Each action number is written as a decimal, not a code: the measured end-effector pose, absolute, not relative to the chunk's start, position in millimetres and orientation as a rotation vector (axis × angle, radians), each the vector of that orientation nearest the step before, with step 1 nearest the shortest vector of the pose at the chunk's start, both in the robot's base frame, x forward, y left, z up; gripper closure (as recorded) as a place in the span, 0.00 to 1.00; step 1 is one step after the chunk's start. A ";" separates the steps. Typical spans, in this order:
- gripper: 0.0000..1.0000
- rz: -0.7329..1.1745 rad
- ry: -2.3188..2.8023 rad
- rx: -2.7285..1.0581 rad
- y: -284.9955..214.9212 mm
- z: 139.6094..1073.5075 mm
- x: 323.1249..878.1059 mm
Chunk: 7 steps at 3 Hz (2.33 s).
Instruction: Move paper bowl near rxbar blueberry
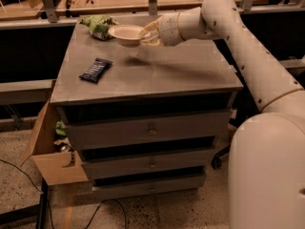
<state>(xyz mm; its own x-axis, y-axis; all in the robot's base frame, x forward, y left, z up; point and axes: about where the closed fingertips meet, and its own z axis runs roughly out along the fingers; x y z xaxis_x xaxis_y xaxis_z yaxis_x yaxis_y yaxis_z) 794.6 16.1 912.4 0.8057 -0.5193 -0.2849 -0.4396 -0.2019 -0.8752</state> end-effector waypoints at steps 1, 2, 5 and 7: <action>1.00 -0.042 0.731 -1.839 34.3 903.7 772.5; 0.74 -0.011 0.730 -1.853 54.4 888.7 755.2; 0.04 -0.035 0.733 -1.861 72.0 883.6 749.0; 0.00 -0.118 0.845 -1.804 33.1 917.2 738.9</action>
Offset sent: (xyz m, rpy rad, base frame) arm -0.0567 0.0450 -0.0306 0.0010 0.0708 0.0479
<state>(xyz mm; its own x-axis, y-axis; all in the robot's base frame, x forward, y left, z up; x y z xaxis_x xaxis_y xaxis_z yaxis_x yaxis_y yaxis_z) 738.9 33.1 917.2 0.7420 -0.5942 -0.3103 -0.4866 -0.1589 -0.8591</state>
